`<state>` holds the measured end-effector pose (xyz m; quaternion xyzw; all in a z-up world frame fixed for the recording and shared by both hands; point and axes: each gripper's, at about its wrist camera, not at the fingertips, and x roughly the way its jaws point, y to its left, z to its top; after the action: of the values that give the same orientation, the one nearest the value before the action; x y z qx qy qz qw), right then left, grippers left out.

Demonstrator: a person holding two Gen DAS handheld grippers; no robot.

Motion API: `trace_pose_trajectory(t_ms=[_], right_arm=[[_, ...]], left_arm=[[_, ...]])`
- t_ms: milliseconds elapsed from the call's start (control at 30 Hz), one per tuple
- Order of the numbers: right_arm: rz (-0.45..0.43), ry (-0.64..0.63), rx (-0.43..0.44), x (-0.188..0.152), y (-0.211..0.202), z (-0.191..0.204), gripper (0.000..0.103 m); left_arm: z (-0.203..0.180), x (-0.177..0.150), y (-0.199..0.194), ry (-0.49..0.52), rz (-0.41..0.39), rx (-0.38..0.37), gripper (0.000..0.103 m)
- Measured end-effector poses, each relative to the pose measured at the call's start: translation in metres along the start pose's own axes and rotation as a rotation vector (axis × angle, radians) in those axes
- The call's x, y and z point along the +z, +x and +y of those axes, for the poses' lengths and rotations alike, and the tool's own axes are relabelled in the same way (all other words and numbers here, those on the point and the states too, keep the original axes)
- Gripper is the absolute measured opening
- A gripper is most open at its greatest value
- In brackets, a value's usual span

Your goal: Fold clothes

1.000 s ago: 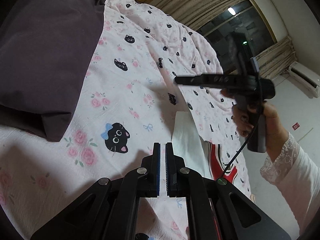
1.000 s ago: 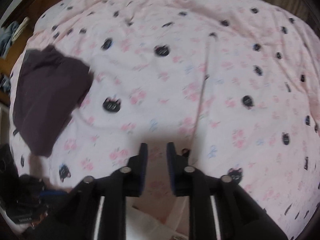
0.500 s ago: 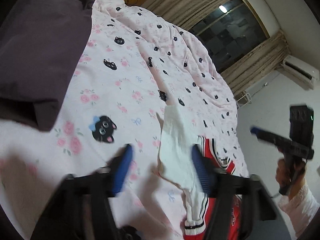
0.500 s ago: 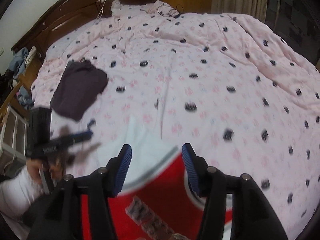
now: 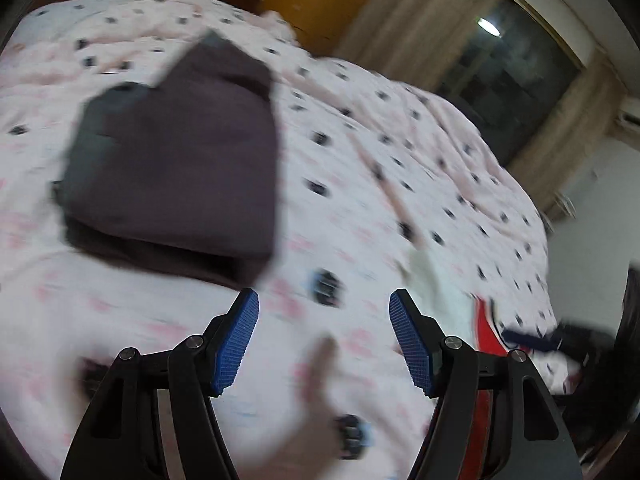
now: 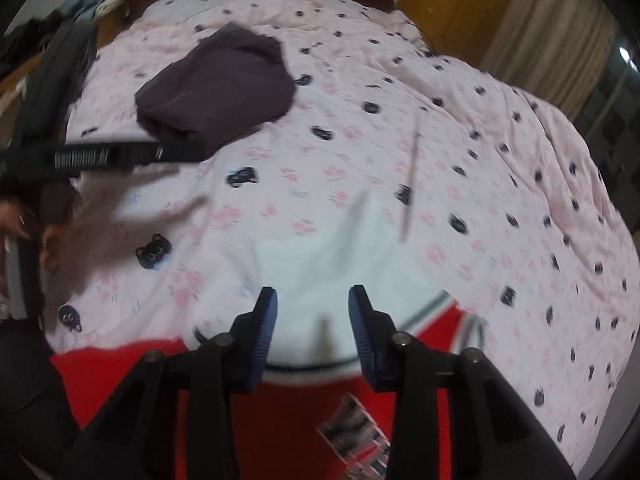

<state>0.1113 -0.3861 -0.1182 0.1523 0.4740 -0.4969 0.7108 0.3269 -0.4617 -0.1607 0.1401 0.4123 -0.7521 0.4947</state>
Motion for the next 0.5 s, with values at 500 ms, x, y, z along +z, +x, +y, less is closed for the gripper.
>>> trace_pose_trajectory(t_ms=[500], right_arm=[[0.086,-0.113,-0.413,0.027,0.068,0.093,0.013]], left_arm=[[0.068,0.012,-0.026,-0.143,-0.012,0.006,0.063]])
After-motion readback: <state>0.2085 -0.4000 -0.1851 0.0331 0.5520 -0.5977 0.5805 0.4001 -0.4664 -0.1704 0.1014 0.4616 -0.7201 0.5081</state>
